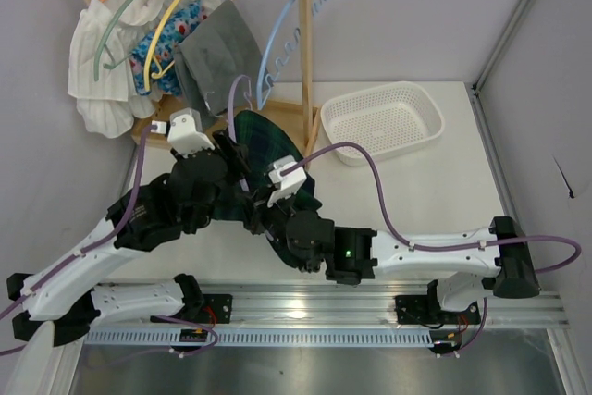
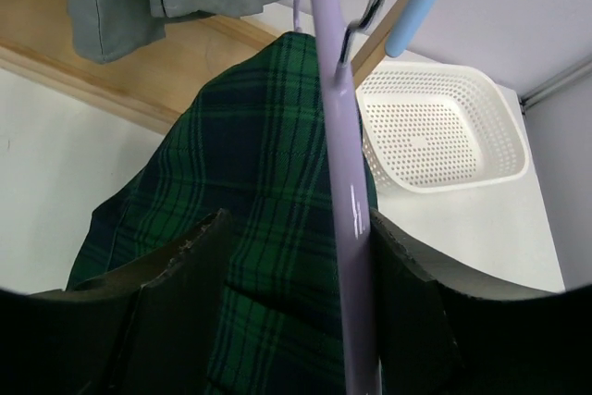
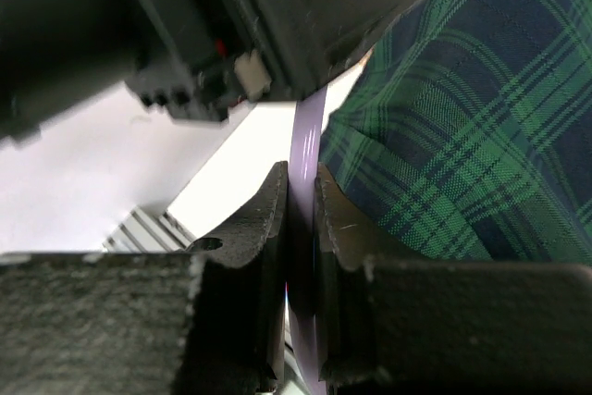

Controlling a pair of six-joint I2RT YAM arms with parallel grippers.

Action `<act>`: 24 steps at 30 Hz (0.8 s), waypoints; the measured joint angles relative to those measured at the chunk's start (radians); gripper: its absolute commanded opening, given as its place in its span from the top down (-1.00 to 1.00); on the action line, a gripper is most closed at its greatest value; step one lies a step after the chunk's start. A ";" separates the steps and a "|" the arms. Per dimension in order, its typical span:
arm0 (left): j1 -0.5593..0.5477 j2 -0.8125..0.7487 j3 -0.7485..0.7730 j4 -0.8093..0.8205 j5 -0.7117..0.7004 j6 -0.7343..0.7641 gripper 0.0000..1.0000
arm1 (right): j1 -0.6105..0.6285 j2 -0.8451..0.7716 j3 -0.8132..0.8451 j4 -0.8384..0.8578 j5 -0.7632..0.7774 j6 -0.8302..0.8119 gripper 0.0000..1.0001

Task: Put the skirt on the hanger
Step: Place skirt on hanger

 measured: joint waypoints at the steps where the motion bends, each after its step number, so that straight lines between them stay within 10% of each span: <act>1: 0.000 0.000 0.000 0.005 -0.003 0.002 -0.25 | -0.005 0.002 0.006 0.001 0.000 0.005 1.00; 11: 0.000 0.044 -0.011 0.074 0.005 0.061 0.15 | -0.027 0.063 0.072 0.022 0.016 0.045 1.00; 16: 0.001 0.050 -0.017 0.120 0.003 0.110 1.00 | -0.032 0.071 0.077 0.029 0.013 0.053 1.00; 21: 0.006 0.053 -0.014 0.171 0.003 0.151 1.00 | -0.045 0.070 0.077 0.049 -0.007 0.061 0.99; 24: 0.034 0.070 0.005 0.167 0.028 0.194 1.00 | -0.058 0.068 0.080 0.038 -0.027 0.082 0.37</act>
